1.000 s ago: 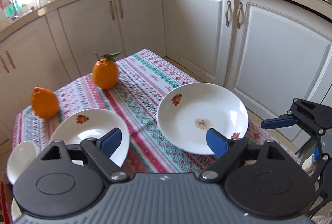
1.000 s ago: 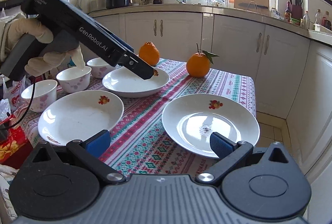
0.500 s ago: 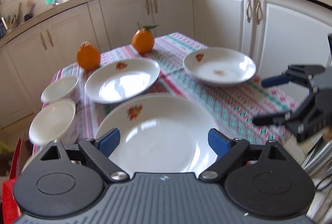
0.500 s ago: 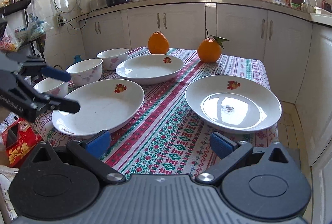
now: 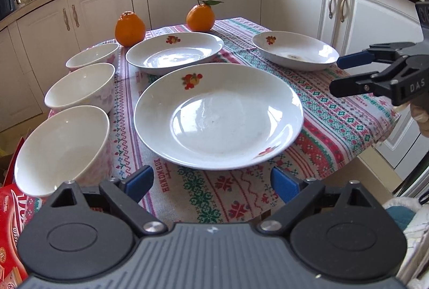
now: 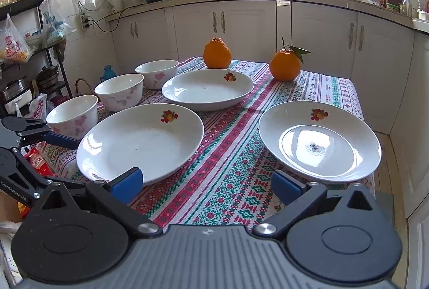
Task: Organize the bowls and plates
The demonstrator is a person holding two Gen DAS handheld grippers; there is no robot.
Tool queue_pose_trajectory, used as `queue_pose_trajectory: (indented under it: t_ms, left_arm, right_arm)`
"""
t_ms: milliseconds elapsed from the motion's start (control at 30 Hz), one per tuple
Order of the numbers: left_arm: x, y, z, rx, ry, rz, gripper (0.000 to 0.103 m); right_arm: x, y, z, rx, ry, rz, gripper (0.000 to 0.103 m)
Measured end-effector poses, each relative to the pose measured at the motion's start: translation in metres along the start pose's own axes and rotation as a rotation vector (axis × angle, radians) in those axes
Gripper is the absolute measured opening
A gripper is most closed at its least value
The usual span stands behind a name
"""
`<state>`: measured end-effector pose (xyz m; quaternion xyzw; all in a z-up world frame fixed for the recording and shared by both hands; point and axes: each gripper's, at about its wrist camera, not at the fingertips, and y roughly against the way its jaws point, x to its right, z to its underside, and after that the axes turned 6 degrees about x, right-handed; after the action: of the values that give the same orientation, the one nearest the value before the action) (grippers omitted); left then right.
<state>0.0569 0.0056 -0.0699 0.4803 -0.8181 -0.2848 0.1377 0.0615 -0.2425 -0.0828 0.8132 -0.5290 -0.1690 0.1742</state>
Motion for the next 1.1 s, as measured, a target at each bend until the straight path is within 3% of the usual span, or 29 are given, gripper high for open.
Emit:
queue_pose_trajectory:
  t_ms: [300, 367, 767, 867, 1000, 1100]
  left_arm:
    - [-0.005, -0.019, 0.006, 0.000, 0.029, 0.052, 0.098]
    - [-0.005, -0.021, 0.007, 0.000, 0.030, 0.046, 0.102]
    - [0.000, -0.020, 0.006, 0.009, 0.043, 0.013, 0.103]
    - [0.001, -0.020, 0.006, 0.010, 0.046, 0.010, 0.102]
    - [0.000, -0.018, 0.004, 0.014, 0.058, 0.007, 0.091]
    - [0.000, -0.018, 0.003, 0.011, 0.058, 0.009, 0.089]
  right_arm:
    - [-0.013, -0.018, -0.015, -0.065, 0.081, -0.056, 0.103]
    - [-0.015, -0.025, -0.018, -0.088, 0.103, -0.075, 0.103]
    - [-0.020, -0.072, -0.043, -0.164, 0.189, -0.208, 0.103]
    - [-0.018, -0.085, -0.050, -0.181, 0.198, -0.260, 0.103]
    - [-0.013, -0.104, -0.057, -0.214, 0.183, -0.309, 0.103]
    - [-0.008, -0.116, -0.060, -0.228, 0.159, -0.326, 0.103]
